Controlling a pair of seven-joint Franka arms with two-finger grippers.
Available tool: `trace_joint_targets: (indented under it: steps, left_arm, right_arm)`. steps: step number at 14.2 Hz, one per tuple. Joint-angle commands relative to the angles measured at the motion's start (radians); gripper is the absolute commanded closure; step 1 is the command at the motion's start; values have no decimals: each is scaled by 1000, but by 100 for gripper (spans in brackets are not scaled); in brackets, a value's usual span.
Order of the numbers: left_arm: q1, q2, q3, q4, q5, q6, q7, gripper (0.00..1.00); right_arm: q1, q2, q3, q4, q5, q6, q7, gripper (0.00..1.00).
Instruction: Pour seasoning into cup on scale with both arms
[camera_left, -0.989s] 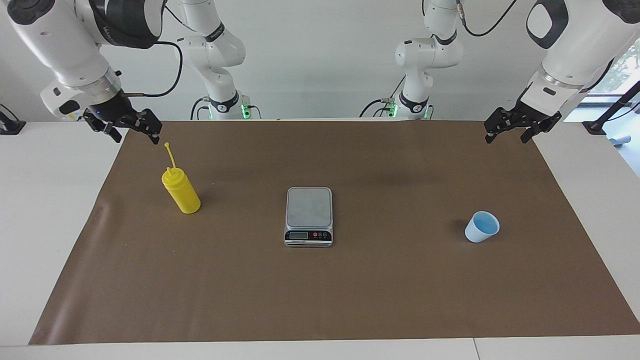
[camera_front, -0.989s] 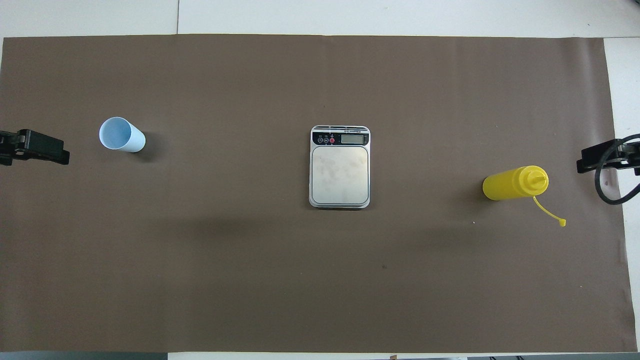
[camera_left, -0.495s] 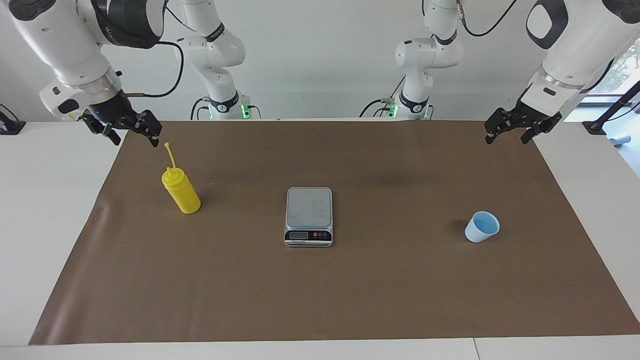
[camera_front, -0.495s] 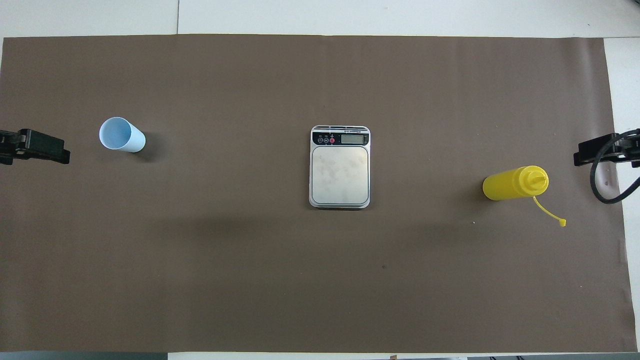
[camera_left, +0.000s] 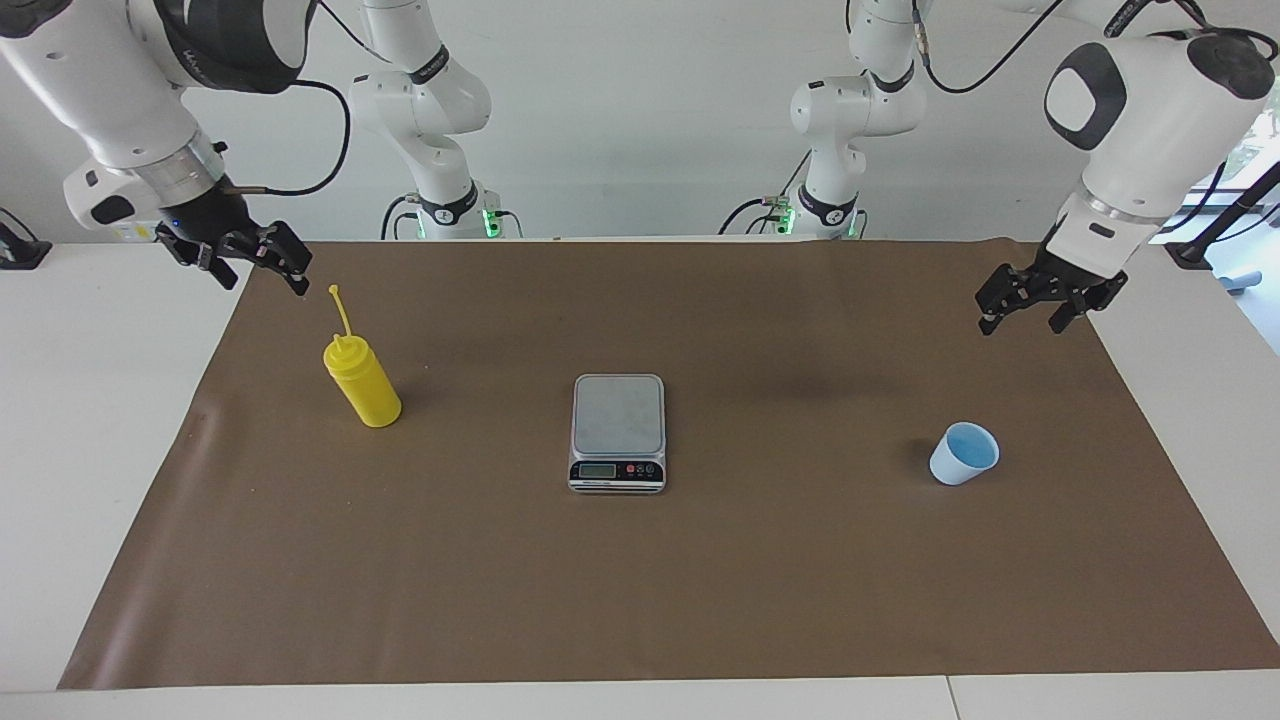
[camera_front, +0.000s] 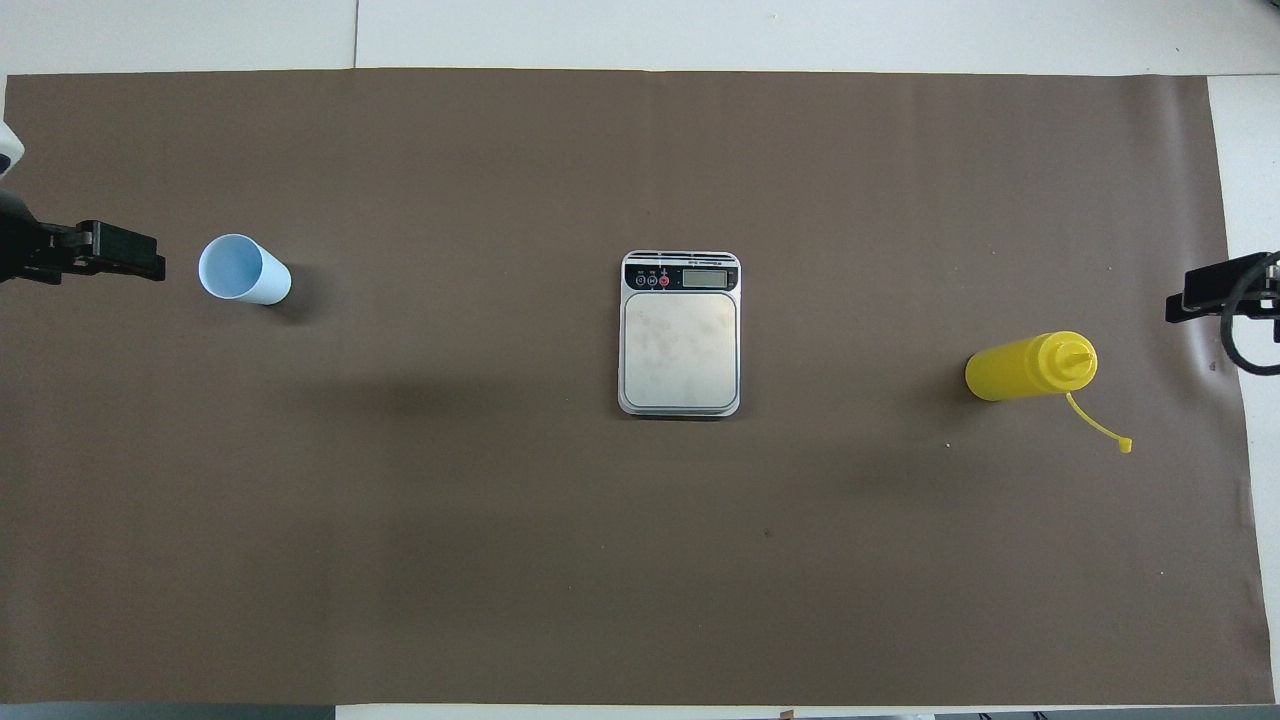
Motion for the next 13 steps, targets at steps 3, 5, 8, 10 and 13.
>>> trace_joint_targets:
  steps: [3, 5, 8, 10, 13]
  left_arm:
    - [34, 49, -5, -167, 13, 300, 79, 0]
    - [41, 72, -5, -221, 13, 386, 110, 0]
    - [71, 129, -6, -226, 11, 472, 111, 0]
    - [72, 166, -6, -238, 10, 555, 110, 1]
    - [72, 184, -8, -270, 0, 595, 102, 2]
  right_arm:
    - [-173, 32, 2, 7, 225, -24, 318, 0]
    - [-255, 109, 2, 57, 349, -82, 474, 0]
    - [-335, 241, 2, 148, 487, -133, 622, 0]
    - [-367, 282, 2, 145, 570, -134, 721, 0]
    - [-442, 380, 2, 143, 734, -152, 854, 0]
